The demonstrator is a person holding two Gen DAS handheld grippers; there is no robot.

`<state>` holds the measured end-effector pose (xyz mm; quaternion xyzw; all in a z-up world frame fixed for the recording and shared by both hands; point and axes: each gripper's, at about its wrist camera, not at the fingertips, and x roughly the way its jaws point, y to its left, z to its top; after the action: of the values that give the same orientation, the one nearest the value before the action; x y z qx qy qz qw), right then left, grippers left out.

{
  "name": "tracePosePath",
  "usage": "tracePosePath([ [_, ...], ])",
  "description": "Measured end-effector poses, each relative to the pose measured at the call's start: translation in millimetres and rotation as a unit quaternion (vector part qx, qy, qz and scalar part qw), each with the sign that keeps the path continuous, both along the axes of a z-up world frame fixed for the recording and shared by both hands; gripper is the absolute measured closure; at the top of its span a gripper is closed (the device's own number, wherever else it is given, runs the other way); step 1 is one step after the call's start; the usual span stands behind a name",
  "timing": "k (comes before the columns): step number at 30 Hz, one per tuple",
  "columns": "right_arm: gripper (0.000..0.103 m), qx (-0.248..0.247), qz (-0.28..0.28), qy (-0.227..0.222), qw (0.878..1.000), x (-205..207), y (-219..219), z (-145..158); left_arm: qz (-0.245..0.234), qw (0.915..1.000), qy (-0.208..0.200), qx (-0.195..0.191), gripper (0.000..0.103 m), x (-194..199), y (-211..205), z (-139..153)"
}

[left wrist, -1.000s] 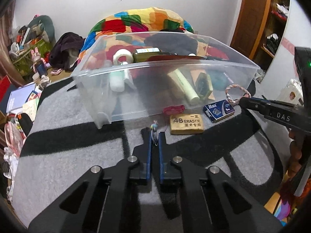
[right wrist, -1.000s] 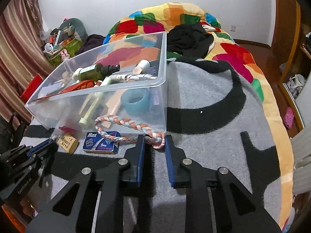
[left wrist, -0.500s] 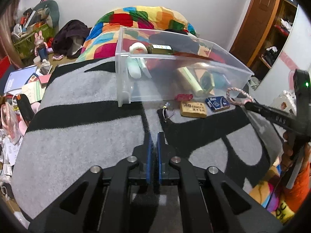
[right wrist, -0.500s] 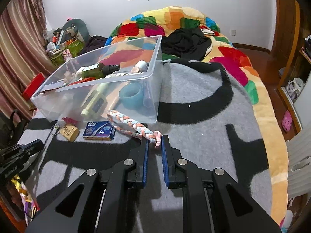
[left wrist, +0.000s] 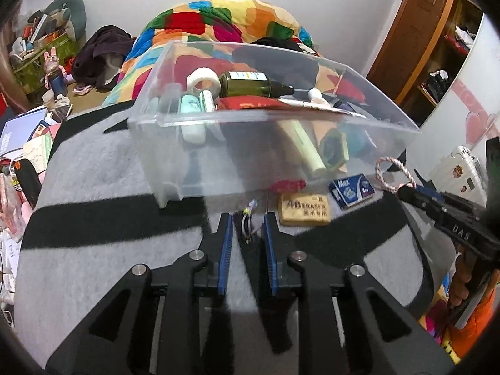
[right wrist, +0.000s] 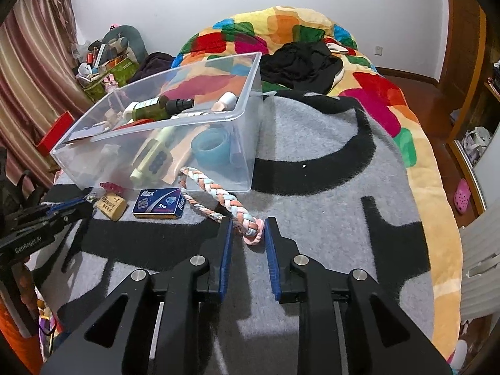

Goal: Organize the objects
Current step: 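Grasp the small charm with the left gripper while the right lifts the rope bracelet, then carry the charm and rope bracelet into the box and open both grippers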

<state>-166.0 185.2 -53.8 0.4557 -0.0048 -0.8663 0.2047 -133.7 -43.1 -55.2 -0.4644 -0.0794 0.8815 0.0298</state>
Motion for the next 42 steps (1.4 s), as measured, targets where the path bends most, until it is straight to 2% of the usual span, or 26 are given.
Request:
tracePosePath([
  [3, 0.085, -0.002, -0.003, 0.004, 1.000, -0.8, -1.5, -1.5, 0.003, 1.0000, 0.001, -0.004, 0.086, -4.0, 0.6, -2.9],
  [8, 0.091, 0.002, -0.006, 0.019, 1.000, 2.3, -0.6, 1.4, 0.014, 0.9998, 0.015, -0.001, 0.099, 3.4, -1.9, -3.5],
  [16, 0.092, -0.019, -0.011, 0.045, 0.999, 11.5, 6.4, 21.6, 0.034, 0.9979, 0.054, 0.012, 0.100, 35.2, -14.1, 20.0],
  [23, 0.092, -0.036, 0.002, 0.067, 0.997, 22.4, 3.8, 43.4, 0.023, 0.9954, 0.093, 0.000, 0.100, 52.2, -11.4, 48.1],
  [25, 0.092, -0.036, 0.008, 0.070, 0.997, 26.4, 1.4, 46.6, 0.013, 0.9962, 0.086, -0.004, 0.099, 49.3, -9.2, 46.9],
  [29, 0.092, -0.034, 0.016, 0.074, 0.997, 29.6, -1.1, 49.4, 0.004, 0.9988, 0.044, -0.022, 0.083, 31.1, -7.2, 26.0],
  [32, 0.091, -0.035, 0.018, 0.075, 0.996, 30.1, -1.7, 50.8, 0.003, 0.9996, 0.011, -0.027, 0.079, 14.6, -9.1, 6.9],
  [34, 0.092, -0.036, 0.019, 0.074, 0.996, 29.1, -1.6, 50.9, 0.002, 0.9996, -0.004, -0.028, 0.079, 5.4, -9.1, -2.1],
  [36, 0.091, -0.035, 0.019, 0.075, 0.996, 29.4, -1.0, 51.6, -0.007, 0.9988, 0.006, -0.047, 0.079, 0.3, -3.0, -4.4],
  [37, 0.091, -0.035, 0.019, 0.076, 0.996, 28.9, -0.8, 52.1, -0.011, 0.9985, 0.006, -0.054, 0.084, -0.4, 0.2, -5.3],
  [38, 0.091, -0.036, 0.019, 0.077, 0.996, 28.4, -0.7, 53.3, -0.016, 0.9979, 0.011, -0.061, 0.095, 0.3, 4.0, -5.8],
  [39, 0.091, -0.038, 0.018, 0.079, 0.996, 27.7, -0.5, 55.4, -0.022, 0.9973, 0.014, -0.068, 0.099, 2.1, 8.0, -6.4],
  [42, 0.091, -0.044, 0.017, 0.088, 0.995, 25.5, -1.0, 63.2, -0.022, 0.9964, 0.022, -0.079, 0.100, 10.2, 12.6, -6.1],
])
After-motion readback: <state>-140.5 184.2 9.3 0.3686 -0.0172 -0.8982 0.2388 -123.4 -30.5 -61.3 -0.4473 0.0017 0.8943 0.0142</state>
